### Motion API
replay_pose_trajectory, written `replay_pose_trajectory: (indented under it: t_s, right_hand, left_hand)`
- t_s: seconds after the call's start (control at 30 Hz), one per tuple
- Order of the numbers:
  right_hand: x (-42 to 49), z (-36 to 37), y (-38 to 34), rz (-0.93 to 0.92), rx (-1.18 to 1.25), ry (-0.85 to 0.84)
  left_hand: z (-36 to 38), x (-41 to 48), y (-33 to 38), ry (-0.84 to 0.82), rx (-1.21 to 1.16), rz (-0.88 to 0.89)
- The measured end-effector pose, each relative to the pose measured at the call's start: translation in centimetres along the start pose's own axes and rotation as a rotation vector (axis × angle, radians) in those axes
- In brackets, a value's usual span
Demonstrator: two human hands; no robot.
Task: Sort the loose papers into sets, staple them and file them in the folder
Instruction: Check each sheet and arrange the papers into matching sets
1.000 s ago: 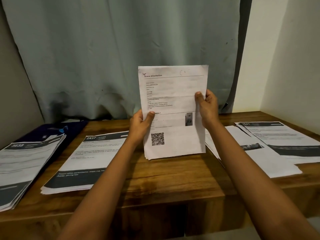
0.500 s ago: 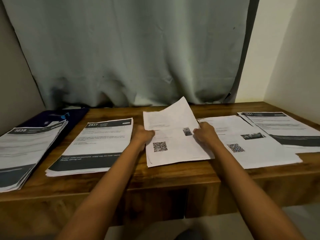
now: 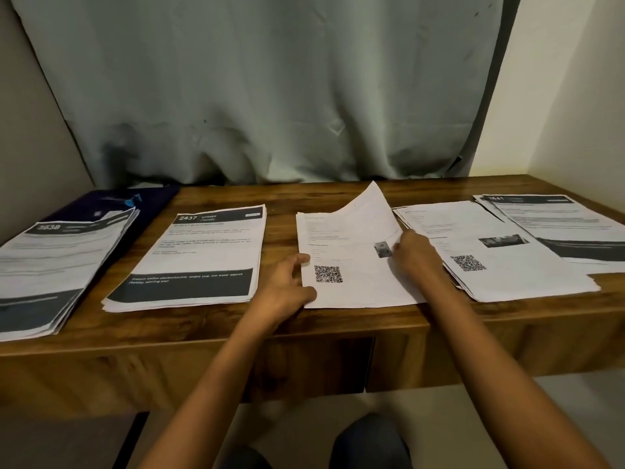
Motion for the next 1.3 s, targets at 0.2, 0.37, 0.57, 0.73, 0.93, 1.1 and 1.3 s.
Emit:
replay_pose_trajectory:
  t_s: [0.2, 0.37, 0.57, 0.73, 0.93, 1.1, 1.3]
  right_hand:
    - [-0.8, 0.2, -0.3, -0.009, -0.107, 0.096]
    - [-4.5, -0.8, -3.2, -0.541, 0.165, 0.157]
    - [-10.9, 3.2, -5.4, -0.832, 0.085, -0.409]
    - [-11.2, 4.5, -4.9, -0.833, -0.010, -0.460]
    - [-11.2, 4.4, -4.7, -0.790, -0.030, -0.415]
    - [-11.2, 4.4, -4.7, -0.792, -0.048, -0.396]
    - [-11.2, 4.4, -4.9, -0.830, -0.093, -0.381]
  left_hand:
    - [-0.6, -1.7, -0.7, 0.085, 0.073, 0.106]
    - [-0.3, -2.8, -0.9, 0.049, 0.252, 0.193]
    - [-0.7, -4.3, -0.4, 0.080, 0.482, 0.314]
    - [-0.9, -4.6, -0.9, 0.093, 0.489, 0.338]
    - [-0.8, -4.6, -1.1, 0.064, 0.510, 0.359]
    - [-0.8, -4.5, -1.5, 0.041, 0.510, 0.362]
    - [-1.5, -4.1, -1.1, 0.027, 0.459, 0.355]
Point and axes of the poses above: each hand's wrist, its own x-axis towards the middle knuckle, its own z-axis out of the palm, y = z × x, the point moved 6 cm from there along x, towards the middle knuckle, and after that the axes turned 11 degrees about z, right-handed, at the moved point
